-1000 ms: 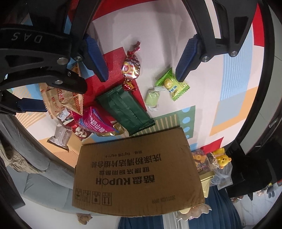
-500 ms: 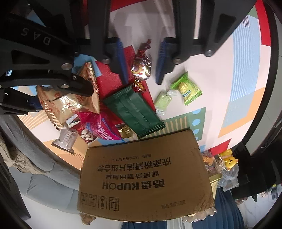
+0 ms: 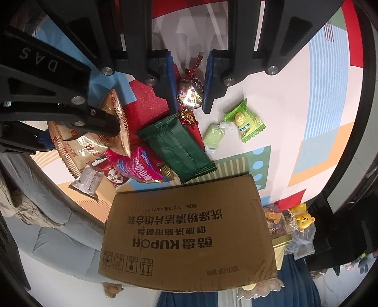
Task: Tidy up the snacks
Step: 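Grasp the foil-wrapped candy with the left tool while the right tool grasps the Fortune Biscuits packet, then carry the candy with the left tool while the right tool carries the biscuit packet over the box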
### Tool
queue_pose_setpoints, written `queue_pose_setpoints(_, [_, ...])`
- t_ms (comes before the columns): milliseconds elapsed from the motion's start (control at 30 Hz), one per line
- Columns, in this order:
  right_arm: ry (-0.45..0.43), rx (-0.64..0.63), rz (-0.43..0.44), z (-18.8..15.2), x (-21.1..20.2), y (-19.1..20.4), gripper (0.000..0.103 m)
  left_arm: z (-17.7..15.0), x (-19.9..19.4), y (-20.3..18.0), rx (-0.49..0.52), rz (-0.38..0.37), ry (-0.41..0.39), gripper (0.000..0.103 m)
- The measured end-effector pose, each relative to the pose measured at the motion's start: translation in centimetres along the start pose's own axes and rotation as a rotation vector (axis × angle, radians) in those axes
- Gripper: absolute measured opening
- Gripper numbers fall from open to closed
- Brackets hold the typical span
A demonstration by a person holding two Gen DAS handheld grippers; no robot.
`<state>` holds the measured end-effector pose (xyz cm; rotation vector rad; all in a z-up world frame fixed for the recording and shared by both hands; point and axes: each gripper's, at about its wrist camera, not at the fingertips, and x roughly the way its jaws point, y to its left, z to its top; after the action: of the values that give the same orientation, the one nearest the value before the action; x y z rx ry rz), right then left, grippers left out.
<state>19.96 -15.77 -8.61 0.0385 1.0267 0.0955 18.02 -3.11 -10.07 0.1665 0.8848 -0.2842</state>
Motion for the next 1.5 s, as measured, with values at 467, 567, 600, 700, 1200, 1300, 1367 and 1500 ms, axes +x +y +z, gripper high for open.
queue_pose_setpoints(467, [-0.087,-0.014,-0.018,0.7,-3.8,0.4,0.046,1.2,-3.2,0.7,-0.018,0.043,-0.057,0.022])
queue_pose_setpoints(567, [-0.111,-0.022,-0.025,0.8,-4.9,0.5,0.046,1.7,-3.8,0.8,-0.03,0.047,-0.064,0.022])
queue_pose_setpoints(600, [-0.116,-0.024,-0.027,0.9,-5.2,0.5,0.046,1.8,-4.0,0.8,-0.031,0.05,-0.067,0.022])
queue_pose_setpoints(700, [-0.131,-0.029,-0.029,1.3,-5.8,0.4,0.046,2.4,-4.4,0.7,-0.03,0.055,-0.077,0.022])
queue_pose_setpoints(1200, [-0.216,-0.033,-0.036,3.0,-8.2,-0.3,0.046,4.7,-6.6,1.0,-0.051,0.069,-0.122,0.022])
queue_pose_setpoints(1300, [-0.235,-0.034,-0.04,3.5,-8.7,-0.5,0.046,5.3,-7.1,1.0,-0.051,0.073,-0.138,0.022])
queue_pose_setpoints(1367, [-0.246,-0.034,-0.044,3.8,-9.0,-0.5,0.046,5.7,-7.3,1.0,-0.053,0.073,-0.146,0.022])
queue_pose_setpoints(1500, [-0.271,-0.035,-0.052,4.5,-9.6,-0.7,0.046,6.4,-7.6,1.4,-0.061,0.074,-0.161,0.022])
